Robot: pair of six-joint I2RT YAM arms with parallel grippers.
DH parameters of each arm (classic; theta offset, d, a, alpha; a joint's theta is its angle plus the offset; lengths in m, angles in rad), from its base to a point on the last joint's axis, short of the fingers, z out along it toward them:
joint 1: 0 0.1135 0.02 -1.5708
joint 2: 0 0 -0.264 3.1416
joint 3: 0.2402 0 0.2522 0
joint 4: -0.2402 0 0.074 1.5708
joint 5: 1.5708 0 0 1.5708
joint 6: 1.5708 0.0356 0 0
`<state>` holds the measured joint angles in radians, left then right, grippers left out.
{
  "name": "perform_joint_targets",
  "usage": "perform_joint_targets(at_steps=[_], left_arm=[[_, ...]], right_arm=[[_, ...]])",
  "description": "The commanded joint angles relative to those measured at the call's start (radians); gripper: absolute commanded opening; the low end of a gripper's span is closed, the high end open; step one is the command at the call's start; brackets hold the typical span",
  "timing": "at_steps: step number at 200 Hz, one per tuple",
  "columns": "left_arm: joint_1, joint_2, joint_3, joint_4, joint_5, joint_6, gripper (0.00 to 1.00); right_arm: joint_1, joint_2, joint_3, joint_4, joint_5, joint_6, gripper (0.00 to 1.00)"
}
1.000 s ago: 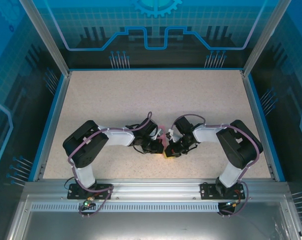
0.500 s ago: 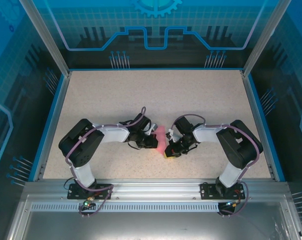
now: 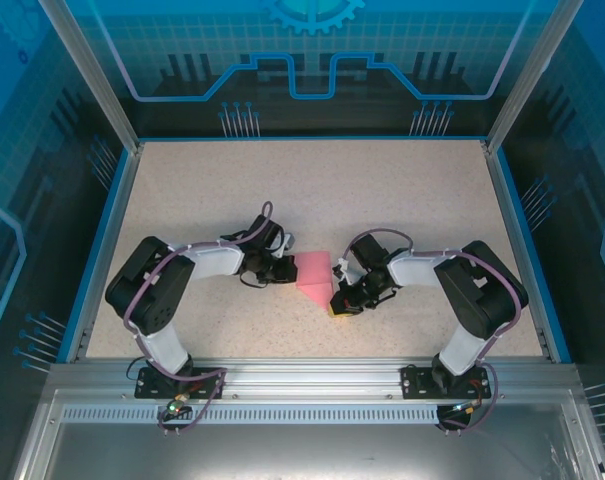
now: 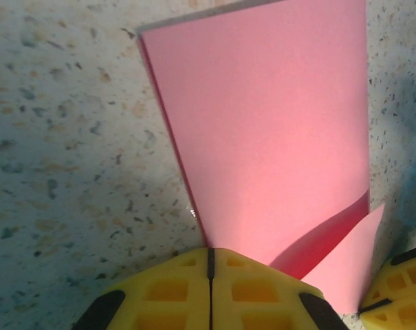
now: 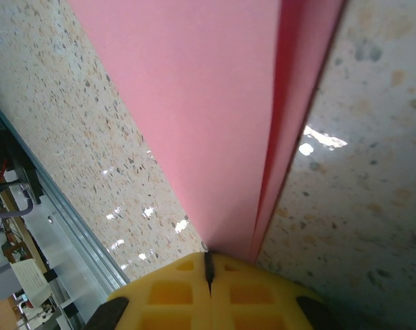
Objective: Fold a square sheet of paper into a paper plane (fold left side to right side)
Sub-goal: Third fold the triangle at the center of the table.
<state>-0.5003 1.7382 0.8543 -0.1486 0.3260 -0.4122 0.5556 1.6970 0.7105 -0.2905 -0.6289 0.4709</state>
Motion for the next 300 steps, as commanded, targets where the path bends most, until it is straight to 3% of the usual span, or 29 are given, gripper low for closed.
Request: perform_joint_targets(at_steps=[1,31,59,90,114,144,173,220,242,262,279,300], left_arm=[[0.032,-0.040,-0.024,-0.039,-0.032,0.028,0.10],[0.040,-0.138,-0.028,-0.052,-0.014,-0.002,0.20],[0.040,-0.248,-0.059,-0.051,0.006,-0.089,0.35],[0.036,-0.324,-0.168,0.063,0.079,-0.285,0.51],[0.028,-0.335,-0.229,0.137,0.121,-0.372,0.55],[0.004,-0.320,-0.247,0.162,0.122,-0.398,0.57],[-0.030,-0.278,-0.241,0.208,0.150,-0.412,0.52],[-0.108,-0.185,-0.179,0.223,0.166,-0.410,0.25],[-0.135,-0.138,-0.158,0.242,0.181,-0.412,0.23],[-0.144,-0.105,-0.139,0.248,0.183,-0.412,0.21],[-0.145,-0.091,-0.131,0.253,0.181,-0.413,0.21],[-0.148,-0.083,-0.123,0.255,0.181,-0.415,0.21]], right_arm=[[-0.006,0.035,-0.071,-0.071,0.129,-0.001,0.00],[-0.006,-0.049,-0.062,-0.032,0.098,-0.013,0.02],[-0.006,-0.184,-0.039,-0.041,0.141,-0.038,0.21],[-0.006,-0.312,-0.020,-0.069,0.256,-0.092,0.35],[0.000,-0.349,-0.009,-0.058,0.294,-0.143,0.47],[0.000,-0.273,0.031,-0.013,0.253,-0.213,0.51],[0.011,-0.194,0.084,0.011,0.206,-0.222,0.51],[0.018,-0.269,0.050,-0.023,0.236,-0.186,0.38],[0.020,-0.324,0.022,-0.063,0.221,-0.173,0.34],[0.025,-0.332,-0.012,-0.026,0.119,-0.133,0.29],[0.046,-0.281,-0.022,0.044,0.035,-0.083,0.23],[0.068,-0.188,0.016,0.051,0.036,-0.061,0.19]])
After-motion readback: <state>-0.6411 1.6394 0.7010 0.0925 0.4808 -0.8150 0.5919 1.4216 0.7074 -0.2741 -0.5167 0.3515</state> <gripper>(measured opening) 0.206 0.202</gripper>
